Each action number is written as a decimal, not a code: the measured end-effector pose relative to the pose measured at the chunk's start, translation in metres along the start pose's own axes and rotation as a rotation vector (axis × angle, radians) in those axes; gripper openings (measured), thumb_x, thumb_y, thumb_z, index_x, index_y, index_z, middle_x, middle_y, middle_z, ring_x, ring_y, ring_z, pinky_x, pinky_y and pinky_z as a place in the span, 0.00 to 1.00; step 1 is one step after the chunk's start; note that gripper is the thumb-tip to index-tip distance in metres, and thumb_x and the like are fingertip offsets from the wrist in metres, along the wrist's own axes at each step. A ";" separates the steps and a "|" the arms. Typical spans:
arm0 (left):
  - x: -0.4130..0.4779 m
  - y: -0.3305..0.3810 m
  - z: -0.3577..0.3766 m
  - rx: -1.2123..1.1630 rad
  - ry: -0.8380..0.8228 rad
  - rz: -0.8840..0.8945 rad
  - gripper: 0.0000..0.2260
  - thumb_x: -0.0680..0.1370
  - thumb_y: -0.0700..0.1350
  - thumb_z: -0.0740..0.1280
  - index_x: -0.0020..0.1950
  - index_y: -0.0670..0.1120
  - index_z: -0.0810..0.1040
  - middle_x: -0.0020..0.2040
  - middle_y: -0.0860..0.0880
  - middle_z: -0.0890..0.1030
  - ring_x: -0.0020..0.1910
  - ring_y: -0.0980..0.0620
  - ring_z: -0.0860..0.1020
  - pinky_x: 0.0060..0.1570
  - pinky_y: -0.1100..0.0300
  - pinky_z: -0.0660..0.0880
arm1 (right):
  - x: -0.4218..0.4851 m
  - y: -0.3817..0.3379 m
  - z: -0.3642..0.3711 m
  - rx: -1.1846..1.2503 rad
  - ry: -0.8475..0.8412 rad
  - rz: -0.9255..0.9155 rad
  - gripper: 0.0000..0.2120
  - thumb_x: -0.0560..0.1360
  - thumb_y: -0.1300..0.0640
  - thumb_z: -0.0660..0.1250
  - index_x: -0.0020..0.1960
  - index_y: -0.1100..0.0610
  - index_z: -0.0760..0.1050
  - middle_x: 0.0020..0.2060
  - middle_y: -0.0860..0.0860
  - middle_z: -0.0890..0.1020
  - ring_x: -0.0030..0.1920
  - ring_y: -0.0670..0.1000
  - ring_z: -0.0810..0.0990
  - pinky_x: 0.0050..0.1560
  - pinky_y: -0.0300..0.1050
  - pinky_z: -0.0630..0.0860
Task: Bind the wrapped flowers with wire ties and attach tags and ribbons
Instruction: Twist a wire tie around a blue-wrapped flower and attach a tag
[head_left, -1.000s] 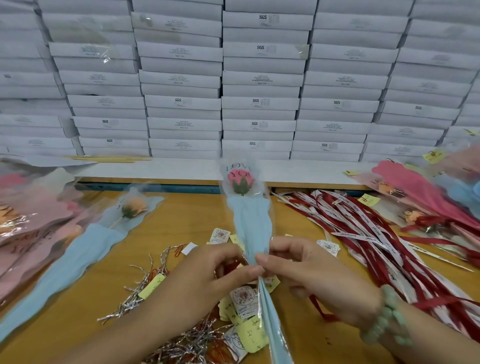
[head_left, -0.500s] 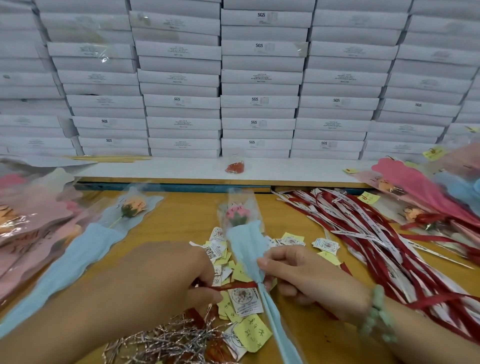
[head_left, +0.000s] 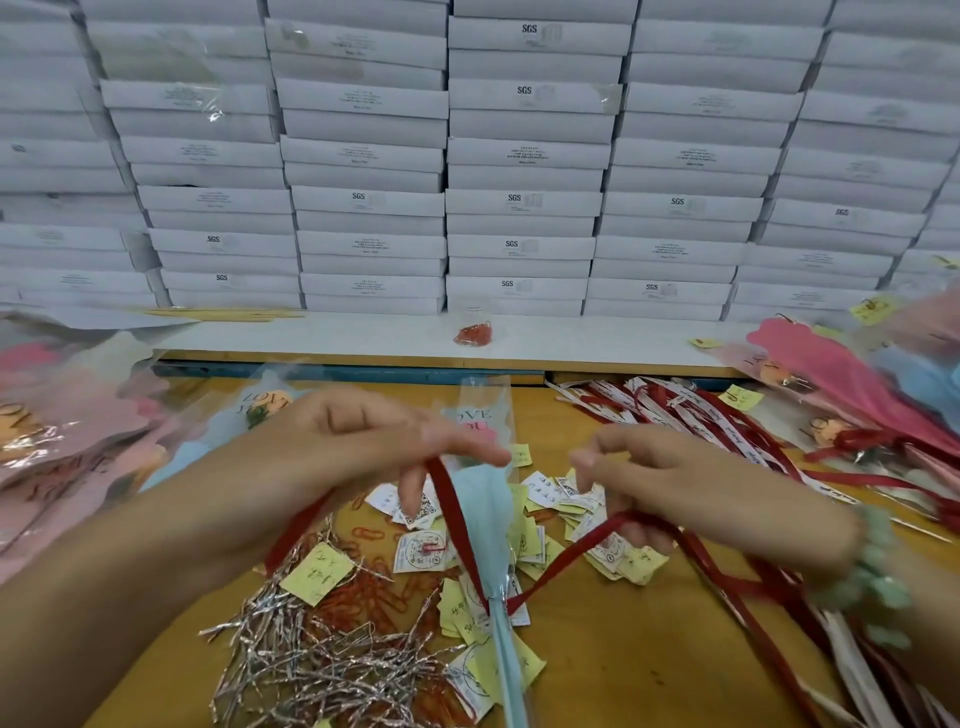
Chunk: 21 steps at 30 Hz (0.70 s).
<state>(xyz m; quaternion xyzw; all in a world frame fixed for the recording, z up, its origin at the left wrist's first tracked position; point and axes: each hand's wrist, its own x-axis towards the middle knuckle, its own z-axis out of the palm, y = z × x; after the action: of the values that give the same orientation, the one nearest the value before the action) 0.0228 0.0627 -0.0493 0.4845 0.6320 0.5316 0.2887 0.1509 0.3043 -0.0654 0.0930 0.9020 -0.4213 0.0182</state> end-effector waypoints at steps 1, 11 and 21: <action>0.001 -0.003 0.001 -0.169 -0.003 0.020 0.16 0.77 0.51 0.68 0.34 0.42 0.82 0.57 0.44 0.84 0.63 0.50 0.78 0.63 0.59 0.73 | -0.002 0.000 -0.006 0.044 -0.030 -0.007 0.20 0.73 0.34 0.58 0.49 0.49 0.75 0.28 0.48 0.78 0.26 0.46 0.73 0.33 0.37 0.73; 0.010 -0.019 0.009 -0.848 -0.031 0.078 0.27 0.79 0.58 0.59 0.69 0.38 0.74 0.66 0.40 0.77 0.52 0.45 0.81 0.56 0.50 0.78 | -0.002 -0.001 -0.042 0.718 -0.416 -0.194 0.24 0.76 0.36 0.61 0.47 0.58 0.77 0.31 0.53 0.77 0.27 0.47 0.77 0.29 0.39 0.77; 0.015 -0.051 0.055 -0.095 0.005 -0.153 0.10 0.72 0.44 0.75 0.52 0.56 0.84 0.34 0.50 0.83 0.24 0.57 0.73 0.31 0.69 0.71 | 0.010 0.000 0.014 0.644 -0.358 -0.440 0.19 0.81 0.50 0.56 0.67 0.58 0.72 0.61 0.56 0.79 0.54 0.55 0.82 0.40 0.43 0.80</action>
<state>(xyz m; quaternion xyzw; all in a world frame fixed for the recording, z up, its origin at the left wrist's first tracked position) 0.0503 0.1004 -0.1108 0.4191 0.6419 0.5386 0.3495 0.1407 0.2952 -0.0756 -0.1751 0.7052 -0.6849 0.0544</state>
